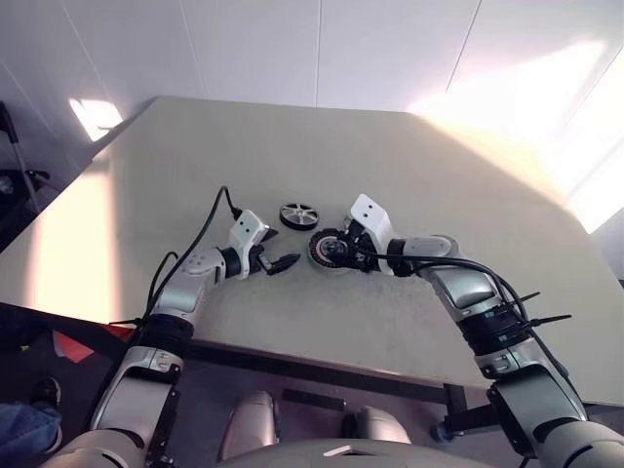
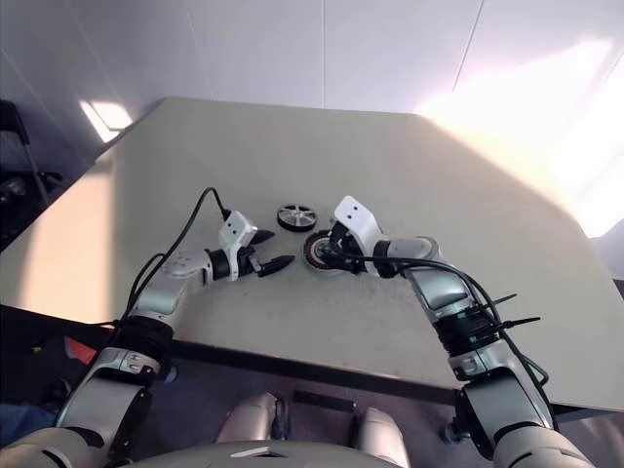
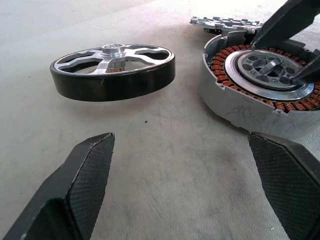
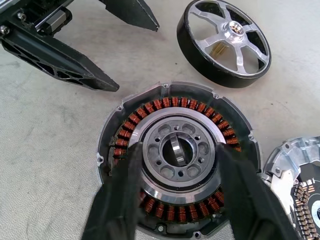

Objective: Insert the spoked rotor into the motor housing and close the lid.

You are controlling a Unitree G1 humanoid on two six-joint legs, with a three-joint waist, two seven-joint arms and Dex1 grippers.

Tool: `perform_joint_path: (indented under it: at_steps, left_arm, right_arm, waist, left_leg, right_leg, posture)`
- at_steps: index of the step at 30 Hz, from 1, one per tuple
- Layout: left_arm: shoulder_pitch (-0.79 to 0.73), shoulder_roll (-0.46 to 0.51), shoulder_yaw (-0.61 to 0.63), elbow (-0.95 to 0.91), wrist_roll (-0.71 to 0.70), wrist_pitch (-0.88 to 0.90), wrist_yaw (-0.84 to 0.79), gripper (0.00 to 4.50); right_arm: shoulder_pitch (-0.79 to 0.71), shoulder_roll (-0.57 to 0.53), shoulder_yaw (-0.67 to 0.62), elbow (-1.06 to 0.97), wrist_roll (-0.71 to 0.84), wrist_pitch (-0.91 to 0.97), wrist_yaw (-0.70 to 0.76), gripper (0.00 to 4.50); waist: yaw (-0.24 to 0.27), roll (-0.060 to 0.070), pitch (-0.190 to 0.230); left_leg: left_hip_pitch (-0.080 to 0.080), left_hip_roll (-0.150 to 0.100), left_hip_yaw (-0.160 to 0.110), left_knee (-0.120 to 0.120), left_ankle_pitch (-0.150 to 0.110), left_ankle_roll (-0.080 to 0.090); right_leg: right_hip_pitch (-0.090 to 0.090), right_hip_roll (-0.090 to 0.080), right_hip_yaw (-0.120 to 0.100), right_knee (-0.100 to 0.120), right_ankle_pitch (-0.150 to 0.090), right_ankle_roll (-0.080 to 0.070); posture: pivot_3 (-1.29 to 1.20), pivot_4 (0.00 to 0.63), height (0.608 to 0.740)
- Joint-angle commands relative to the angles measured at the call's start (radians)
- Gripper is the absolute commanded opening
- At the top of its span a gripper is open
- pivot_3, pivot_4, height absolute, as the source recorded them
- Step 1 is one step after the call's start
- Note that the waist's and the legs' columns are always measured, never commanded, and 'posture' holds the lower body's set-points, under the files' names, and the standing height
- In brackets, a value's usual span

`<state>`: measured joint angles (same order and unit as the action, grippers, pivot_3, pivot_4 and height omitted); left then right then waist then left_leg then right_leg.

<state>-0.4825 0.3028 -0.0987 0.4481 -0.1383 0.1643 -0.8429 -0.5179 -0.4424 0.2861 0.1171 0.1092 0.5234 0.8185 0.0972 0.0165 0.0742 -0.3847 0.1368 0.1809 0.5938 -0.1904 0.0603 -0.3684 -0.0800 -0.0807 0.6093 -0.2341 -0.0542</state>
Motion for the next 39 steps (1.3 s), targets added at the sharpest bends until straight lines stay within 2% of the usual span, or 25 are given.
perform_joint_path:
  at_steps: [1,7,16,30,39]
  left_arm:
    - [-0.014,0.005,0.006,-0.033,-0.008,-0.006,-0.001,4.5]
    - [-0.025,0.005,0.006,-0.019,-0.006,-0.01,-0.002,4.5]
    - [-0.021,0.005,0.006,-0.01,-0.004,-0.018,-0.001,4.5]
    - [-0.007,0.009,0.008,-0.025,-0.004,-0.014,0.005,4.5]
    - [-0.017,0.006,0.006,-0.016,-0.005,-0.013,0.006,4.5]
  right_arm:
    - [-0.026,0.001,-0.022,-0.011,-0.008,-0.013,-0.013,3.07]
    - [-0.037,-0.001,-0.042,-0.036,0.009,-0.006,-0.008,3.07]
    - [-0.039,0.012,-0.048,-0.035,0.007,-0.013,-0.012,0.03]
    - [0.023,0.03,0.008,-0.061,-0.009,0.008,-0.004,0.03]
    - [0.014,0.032,-0.007,-0.06,-0.011,0.009,-0.019,0.03]
  waist:
    - [0.0,0.0,0.0]
    - [0.0,0.0,0.0]
    - [0.0,0.0,0.0]
    - [0.001,0.0,0.0]
    - [0.0,0.0,0.0]
  left_leg:
    - [0.0,0.0,0.0,0.0,0.0,0.0]
    - [0.0,0.0,0.0,0.0,0.0,0.0]
    - [0.0,0.0,0.0,0.0,0.0,0.0]
    - [0.0,0.0,0.0,0.001,0.0,0.0]
    - [0.001,0.0,0.0,0.001,0.0,0.0]
  right_leg:
    - [0.0,0.0,0.0,0.0,0.0,0.0]
    - [0.0,0.0,0.0,0.0,0.0,0.0]
    - [0.0,0.0,0.0,0.0,0.0,0.0]
    - [0.0,0.0,0.0,0.001,0.0,0.0]
    - [0.001,0.0,0.0,0.002,0.0,0.0]
  posture:
    - [0.0,0.0,0.74]
    - [0.0,0.0,0.74]
    - [0.0,0.0,0.74]
    - [0.0,0.0,0.74]
    - [0.0,0.0,0.74]
